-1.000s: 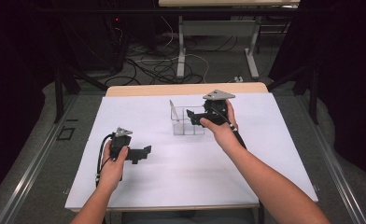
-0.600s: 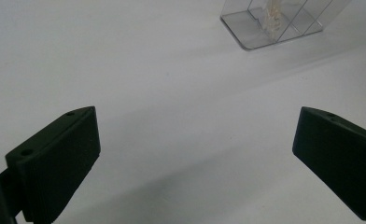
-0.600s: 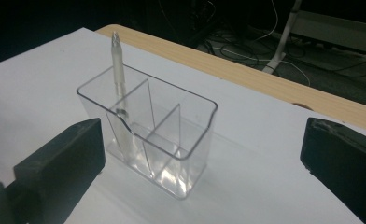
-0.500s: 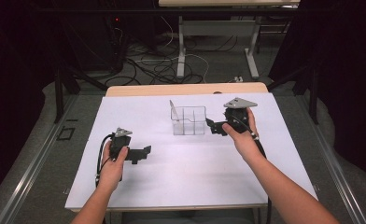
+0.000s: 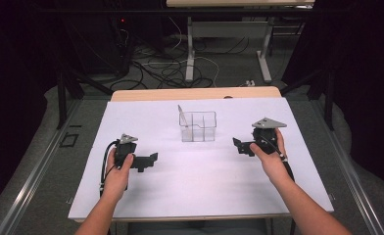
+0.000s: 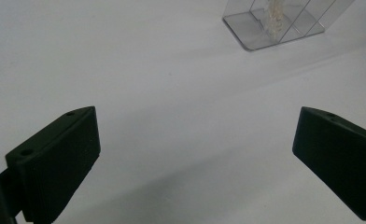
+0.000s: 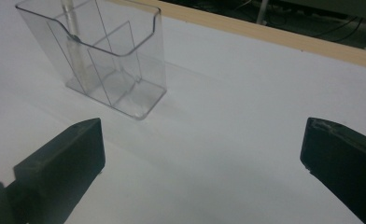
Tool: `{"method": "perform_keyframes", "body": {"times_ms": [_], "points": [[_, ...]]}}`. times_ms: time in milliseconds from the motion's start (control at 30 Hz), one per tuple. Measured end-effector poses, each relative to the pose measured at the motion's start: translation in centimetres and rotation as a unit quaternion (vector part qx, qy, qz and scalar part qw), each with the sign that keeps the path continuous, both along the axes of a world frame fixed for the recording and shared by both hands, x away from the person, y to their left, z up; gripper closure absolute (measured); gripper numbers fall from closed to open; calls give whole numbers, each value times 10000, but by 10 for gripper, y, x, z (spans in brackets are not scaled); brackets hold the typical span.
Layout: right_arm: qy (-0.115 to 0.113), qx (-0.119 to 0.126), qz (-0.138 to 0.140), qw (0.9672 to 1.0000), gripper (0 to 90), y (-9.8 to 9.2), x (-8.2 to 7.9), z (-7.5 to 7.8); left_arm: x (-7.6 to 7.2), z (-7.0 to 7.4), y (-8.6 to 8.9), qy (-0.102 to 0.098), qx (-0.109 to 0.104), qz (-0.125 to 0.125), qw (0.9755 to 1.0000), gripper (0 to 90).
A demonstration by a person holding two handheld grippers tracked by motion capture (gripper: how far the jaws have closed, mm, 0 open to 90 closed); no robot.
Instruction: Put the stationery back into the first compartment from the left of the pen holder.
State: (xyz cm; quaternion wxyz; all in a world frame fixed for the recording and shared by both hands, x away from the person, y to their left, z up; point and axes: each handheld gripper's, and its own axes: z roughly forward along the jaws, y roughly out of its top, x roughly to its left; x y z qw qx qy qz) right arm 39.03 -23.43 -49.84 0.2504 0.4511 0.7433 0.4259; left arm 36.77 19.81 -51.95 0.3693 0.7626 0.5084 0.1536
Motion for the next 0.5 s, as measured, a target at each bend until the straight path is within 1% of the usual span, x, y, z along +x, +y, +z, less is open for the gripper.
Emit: {"method": "perform_keyframes", "body": {"times_ms": [67, 100, 167, 267, 333, 400, 467, 500], "points": [[49, 6, -74, 10000, 0, -4, -2, -6, 0, 0, -1, -11, -17, 11, 10000, 7], [40, -31, -95, 9999, 0, -6, -2, -9, 0, 0, -1, -14, -18, 9, 10000, 7], [88, -20, -157, 9998, 0, -11, -4, -14, 0, 0, -1, -29, -19, 3, 10000, 7], [158, -15, -258, 9995, 0, -16, -6, -23, 0, -1, -1, 8, 1, 19, 10000, 7], [199, 12, -318, 9993, 0, -18, -6, -27, 0, -1, -2, -21, -5, 8, 10000, 7], [205, -54, -347, 9992, 0, -20, -7, -30, 0, 0, -2, 3, 26, -15, 10000, 7], [201, -133, -371, 9990, 0, -22, -8, -33, 0, 0, -2, -14, -18, -11, 10000, 7], [240, -114, -377, 9989, 0, -22, -9, -35, 0, 0, -3, -21, -32, -7, 10000, 7]]}}
